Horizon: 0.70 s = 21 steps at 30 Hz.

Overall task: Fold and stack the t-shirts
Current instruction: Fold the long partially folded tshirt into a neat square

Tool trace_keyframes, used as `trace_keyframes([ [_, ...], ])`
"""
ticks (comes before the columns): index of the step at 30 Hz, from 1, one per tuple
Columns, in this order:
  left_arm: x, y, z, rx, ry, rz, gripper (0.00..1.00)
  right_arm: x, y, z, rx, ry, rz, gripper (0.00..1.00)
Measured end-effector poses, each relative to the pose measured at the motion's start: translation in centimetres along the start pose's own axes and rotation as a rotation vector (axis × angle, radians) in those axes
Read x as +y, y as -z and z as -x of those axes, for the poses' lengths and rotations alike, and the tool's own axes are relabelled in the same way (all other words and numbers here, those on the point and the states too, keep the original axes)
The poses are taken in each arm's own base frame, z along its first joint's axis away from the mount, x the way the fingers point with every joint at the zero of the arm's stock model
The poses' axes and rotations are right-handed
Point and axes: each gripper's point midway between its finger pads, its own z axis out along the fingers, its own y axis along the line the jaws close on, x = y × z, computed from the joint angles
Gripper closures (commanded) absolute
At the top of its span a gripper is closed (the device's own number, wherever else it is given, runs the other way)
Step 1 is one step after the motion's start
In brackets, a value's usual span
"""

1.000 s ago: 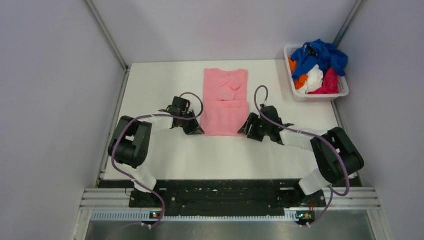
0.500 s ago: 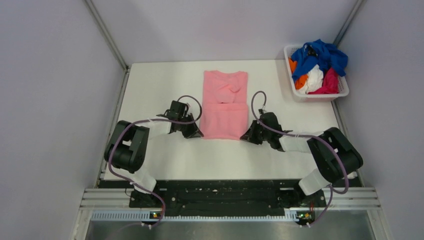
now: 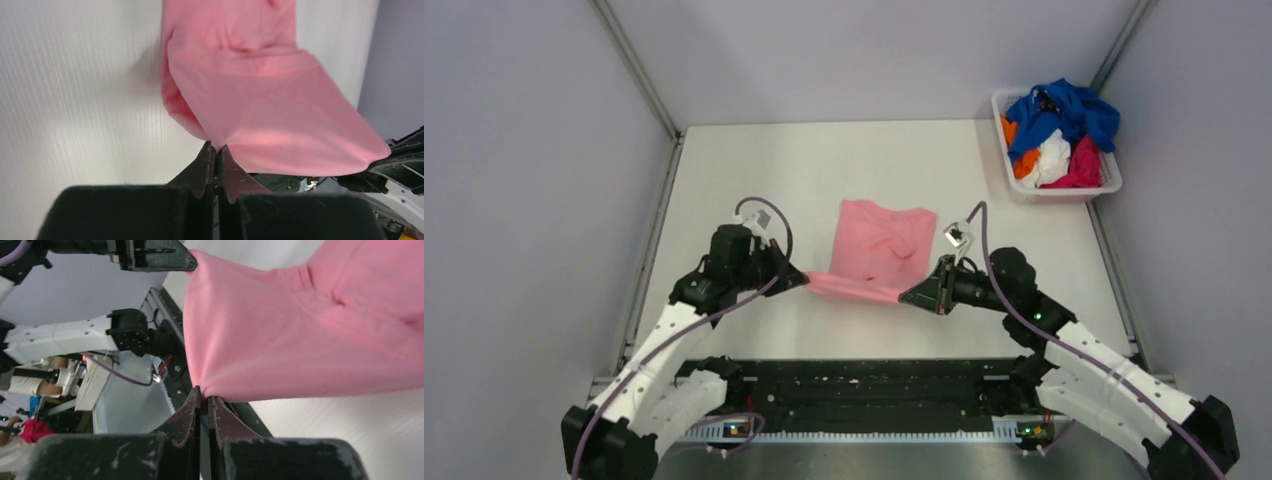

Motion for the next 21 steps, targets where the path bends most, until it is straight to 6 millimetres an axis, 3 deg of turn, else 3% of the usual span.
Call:
trace_keyframes([
  [4,-2.3,3.1,0.9,-0.078,-0.039,-0.070,1.00,2.5,1.7,0.3,-0.026,0.037,0.083,1.00],
  [10,-4.5,4.5,3.3,-0.139,-0.069,-0.088,1.00,2.0,2.0,-0.4,0.005,0.011,0.054,1.00],
  [15,-5.2,3.0,4.9,-0.112,-0.071,-0.074,1.00,1.0,1.9,-0.6,0.007,-0.011,0.000,1.00],
  [21,-4.7,-0.9,5.4,-0.028,-0.049,-0.053,1.00,0.4,2.3,-0.3,-0.023,-0.026,-0.043,1.00],
])
